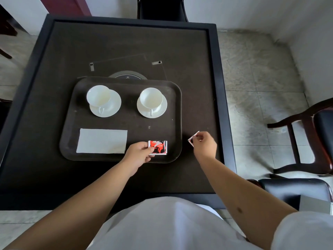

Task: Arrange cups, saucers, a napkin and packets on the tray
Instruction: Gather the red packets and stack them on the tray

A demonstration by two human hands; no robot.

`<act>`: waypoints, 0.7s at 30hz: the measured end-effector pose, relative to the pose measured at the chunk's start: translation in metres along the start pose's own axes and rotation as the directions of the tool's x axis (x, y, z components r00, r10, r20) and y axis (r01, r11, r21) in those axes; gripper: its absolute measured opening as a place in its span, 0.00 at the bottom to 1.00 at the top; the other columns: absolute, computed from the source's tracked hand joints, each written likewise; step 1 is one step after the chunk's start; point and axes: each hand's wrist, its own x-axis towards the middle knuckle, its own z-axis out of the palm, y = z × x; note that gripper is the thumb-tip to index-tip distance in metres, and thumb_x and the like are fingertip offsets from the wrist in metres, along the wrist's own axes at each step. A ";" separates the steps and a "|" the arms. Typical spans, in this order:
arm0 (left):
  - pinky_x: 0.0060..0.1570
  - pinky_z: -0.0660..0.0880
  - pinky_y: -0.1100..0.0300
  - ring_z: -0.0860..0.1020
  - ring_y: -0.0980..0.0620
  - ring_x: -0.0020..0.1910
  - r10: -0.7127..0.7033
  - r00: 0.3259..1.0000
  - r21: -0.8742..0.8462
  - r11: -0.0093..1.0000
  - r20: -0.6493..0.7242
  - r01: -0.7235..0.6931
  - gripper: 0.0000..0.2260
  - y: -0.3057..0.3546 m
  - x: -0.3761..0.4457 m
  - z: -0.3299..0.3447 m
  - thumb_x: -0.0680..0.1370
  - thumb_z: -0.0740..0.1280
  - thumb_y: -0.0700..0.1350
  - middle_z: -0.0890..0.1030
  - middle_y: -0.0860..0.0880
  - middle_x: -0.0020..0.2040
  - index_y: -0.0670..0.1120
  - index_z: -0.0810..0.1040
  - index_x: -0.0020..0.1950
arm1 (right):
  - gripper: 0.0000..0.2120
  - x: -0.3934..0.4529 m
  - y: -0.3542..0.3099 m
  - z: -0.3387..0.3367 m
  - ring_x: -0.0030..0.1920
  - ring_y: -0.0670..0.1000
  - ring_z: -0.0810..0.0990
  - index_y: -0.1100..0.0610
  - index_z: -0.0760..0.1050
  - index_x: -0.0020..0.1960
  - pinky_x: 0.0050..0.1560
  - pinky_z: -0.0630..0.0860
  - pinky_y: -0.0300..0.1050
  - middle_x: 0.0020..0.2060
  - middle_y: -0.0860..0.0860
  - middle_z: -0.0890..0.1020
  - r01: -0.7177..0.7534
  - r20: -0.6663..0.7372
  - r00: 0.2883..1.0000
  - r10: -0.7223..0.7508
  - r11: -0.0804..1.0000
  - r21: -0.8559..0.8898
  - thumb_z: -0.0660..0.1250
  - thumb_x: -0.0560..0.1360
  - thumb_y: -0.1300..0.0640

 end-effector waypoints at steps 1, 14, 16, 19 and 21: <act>0.42 0.80 0.61 0.84 0.53 0.47 -0.001 1.000 0.005 1.000 -0.003 0.001 0.07 0.000 0.000 0.001 0.79 0.69 0.44 0.83 0.51 0.49 0.50 0.80 0.57 | 0.11 0.006 0.006 -0.003 0.56 0.56 0.76 0.54 0.77 0.57 0.53 0.73 0.48 0.51 0.50 0.79 -0.053 -0.041 0.998 0.050 0.996 -0.070 0.67 0.76 0.52; 0.38 0.79 0.63 0.84 0.54 0.46 -0.038 0.999 0.017 0.999 -0.028 0.039 0.07 0.004 0.007 0.001 0.79 0.69 0.44 0.83 0.52 0.49 0.51 0.79 0.56 | 0.10 0.009 0.008 0.004 0.63 0.55 0.67 0.45 0.77 0.58 0.58 0.65 0.55 0.62 0.49 0.73 -0.298 -0.001 0.952 0.307 0.924 -0.240 0.64 0.78 0.47; 0.38 0.79 0.63 0.83 0.54 0.47 -0.045 0.999 0.020 0.999 -0.029 0.046 0.07 0.004 0.008 0.001 0.79 0.69 0.44 0.83 0.52 0.49 0.52 0.79 0.56 | 0.15 0.007 0.006 0.006 0.63 0.55 0.68 0.47 0.75 0.60 0.58 0.64 0.56 0.61 0.50 0.74 -0.304 -0.031 0.952 0.305 0.927 -0.221 0.67 0.75 0.44; 0.40 0.80 0.62 0.83 0.53 0.47 -0.052 0.998 0.034 0.998 -0.028 0.053 0.07 0.005 0.009 0.002 0.79 0.69 0.44 0.82 0.52 0.50 0.51 0.78 0.56 | 0.19 0.003 0.001 0.006 0.62 0.56 0.69 0.48 0.74 0.60 0.58 0.63 0.56 0.60 0.50 0.74 -0.274 -0.025 0.960 0.279 0.915 -0.295 0.70 0.73 0.43; 0.39 0.80 0.62 0.83 0.53 0.47 -0.054 0.998 0.036 0.998 -0.027 0.055 0.07 0.004 0.009 0.001 0.79 0.69 0.44 0.82 0.52 0.50 0.51 0.78 0.56 | 0.13 0.005 -0.001 0.005 0.58 0.55 0.72 0.47 0.74 0.57 0.56 0.65 0.54 0.55 0.49 0.77 -0.256 -0.002 0.964 0.266 0.926 -0.278 0.70 0.74 0.47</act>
